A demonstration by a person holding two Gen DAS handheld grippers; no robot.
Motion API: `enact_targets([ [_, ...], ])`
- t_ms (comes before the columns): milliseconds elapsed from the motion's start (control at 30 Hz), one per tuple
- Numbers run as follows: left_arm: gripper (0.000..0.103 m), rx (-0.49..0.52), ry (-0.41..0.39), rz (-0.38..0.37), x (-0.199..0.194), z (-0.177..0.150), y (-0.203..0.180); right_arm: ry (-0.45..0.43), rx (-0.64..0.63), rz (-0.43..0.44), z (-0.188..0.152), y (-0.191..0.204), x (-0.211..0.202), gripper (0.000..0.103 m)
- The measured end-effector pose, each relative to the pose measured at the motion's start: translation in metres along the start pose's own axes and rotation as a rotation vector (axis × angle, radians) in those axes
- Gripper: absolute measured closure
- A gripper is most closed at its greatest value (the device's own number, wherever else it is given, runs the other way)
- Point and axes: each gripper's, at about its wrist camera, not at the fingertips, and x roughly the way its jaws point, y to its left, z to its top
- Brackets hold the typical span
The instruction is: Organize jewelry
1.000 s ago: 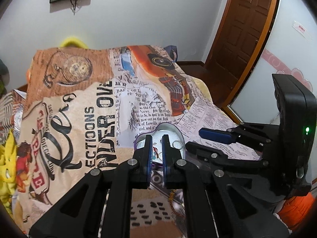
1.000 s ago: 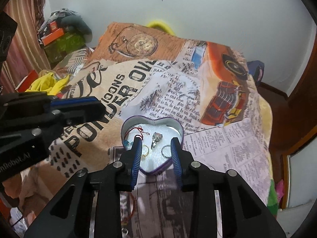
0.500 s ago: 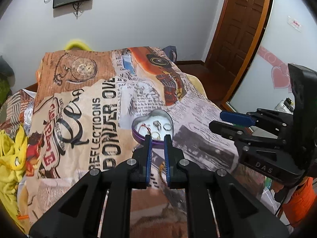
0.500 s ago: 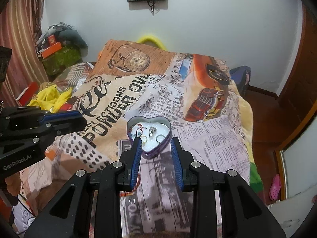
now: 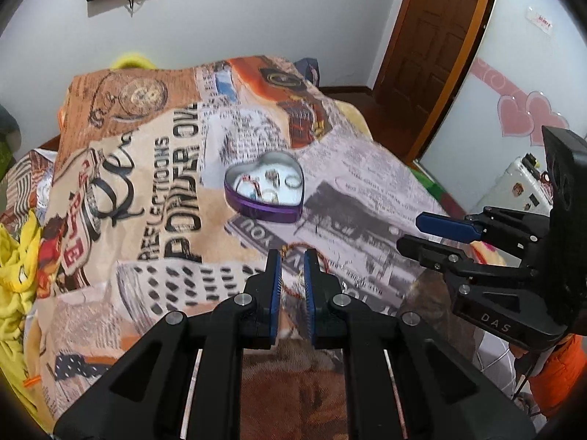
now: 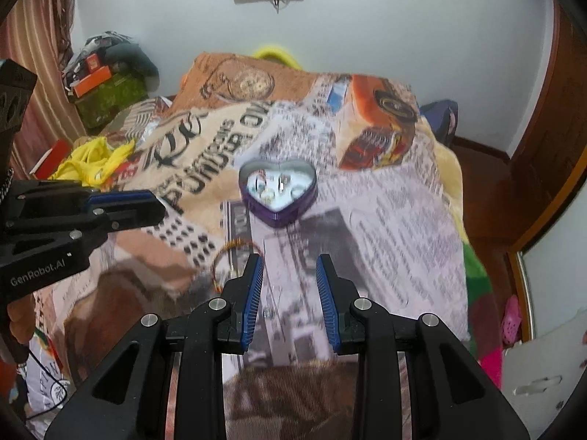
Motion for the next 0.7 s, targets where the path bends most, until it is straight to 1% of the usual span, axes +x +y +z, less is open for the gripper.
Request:
enact_targets([
  [133, 0.093, -0.017, 0.041, -0.001, 0.012, -0.014, 0.002, 0.061, 0.021, 0.019, -0.017, -0.003, 0.017, 0.076],
  [267, 0.093, -0.031, 0.065, 0.003, 0.022, -0.026, 0.005, 0.110, 0.020, 0.047, -0.032, 0.000, 0.031, 0.076],
  [400, 0.093, -0.019, 0.092, 0.012, 0.032, -0.032, 0.007, 0.143, 0.001, 0.062, -0.041, 0.005, 0.042, 0.076],
  [700, 0.093, -0.031, 0.118, 0.005, 0.055, -0.026, 0.012, 0.119, 0.005, 0.083, -0.040, 0.003, 0.051, 0.076],
])
